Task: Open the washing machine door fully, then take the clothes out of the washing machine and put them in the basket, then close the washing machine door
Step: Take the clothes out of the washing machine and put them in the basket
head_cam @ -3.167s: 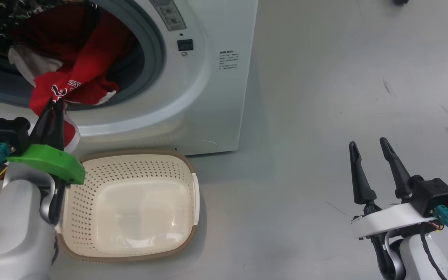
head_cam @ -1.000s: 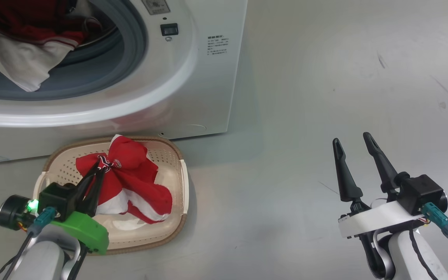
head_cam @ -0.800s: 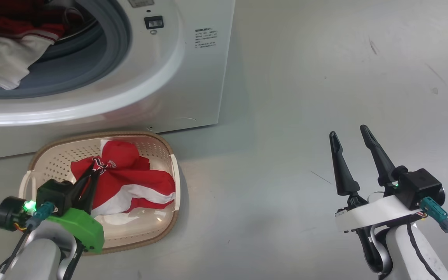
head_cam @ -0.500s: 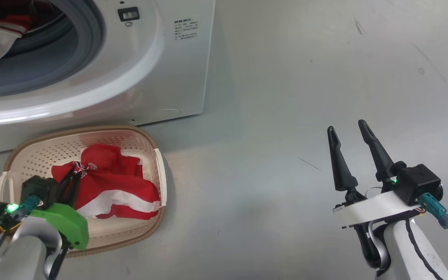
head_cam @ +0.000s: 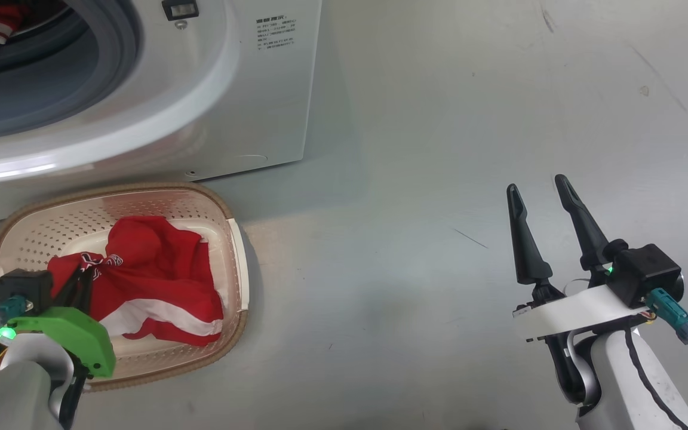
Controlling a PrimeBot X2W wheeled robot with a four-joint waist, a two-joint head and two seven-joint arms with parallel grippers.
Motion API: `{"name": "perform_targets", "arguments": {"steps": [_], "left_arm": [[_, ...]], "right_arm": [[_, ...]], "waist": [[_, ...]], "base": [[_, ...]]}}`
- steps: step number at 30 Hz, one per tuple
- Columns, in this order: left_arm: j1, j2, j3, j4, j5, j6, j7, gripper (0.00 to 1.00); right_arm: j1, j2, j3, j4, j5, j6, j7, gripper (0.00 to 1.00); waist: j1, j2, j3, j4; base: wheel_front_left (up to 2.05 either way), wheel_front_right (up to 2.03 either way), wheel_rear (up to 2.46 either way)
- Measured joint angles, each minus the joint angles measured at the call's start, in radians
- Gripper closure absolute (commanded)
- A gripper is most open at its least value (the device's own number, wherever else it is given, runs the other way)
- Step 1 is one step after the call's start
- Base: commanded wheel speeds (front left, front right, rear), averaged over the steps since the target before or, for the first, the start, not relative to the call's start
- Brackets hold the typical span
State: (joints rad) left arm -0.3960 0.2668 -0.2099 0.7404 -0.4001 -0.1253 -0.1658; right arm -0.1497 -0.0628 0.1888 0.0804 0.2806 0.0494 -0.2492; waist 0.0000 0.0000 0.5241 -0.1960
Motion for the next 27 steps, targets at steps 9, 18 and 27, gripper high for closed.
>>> {"name": "perform_targets", "arguments": {"steps": [9,18,27], "left_arm": [[-0.038,-0.025,-0.006,0.078,-0.002,0.000,-0.014,0.00],[-0.061,-0.034,-0.032,0.107,0.006,0.000,-0.055,0.00],[-0.092,-0.064,-0.060,0.072,0.025,0.000,-0.083,0.00]], "right_arm": [[-0.013,0.000,-0.007,0.006,-0.002,0.000,0.000,0.00],[-0.013,0.001,-0.013,0.014,-0.003,0.000,0.000,0.00],[-0.012,-0.001,-0.036,0.024,-0.003,0.000,0.000,0.00]], "waist": [[0.0000,0.0000,-0.012,0.016],[0.0000,0.0000,-0.044,0.034],[0.0000,0.0000,-0.091,0.070]], "base": [[0.00,0.00,0.00],[0.00,0.00,0.00],[0.00,0.00,0.00]]}}
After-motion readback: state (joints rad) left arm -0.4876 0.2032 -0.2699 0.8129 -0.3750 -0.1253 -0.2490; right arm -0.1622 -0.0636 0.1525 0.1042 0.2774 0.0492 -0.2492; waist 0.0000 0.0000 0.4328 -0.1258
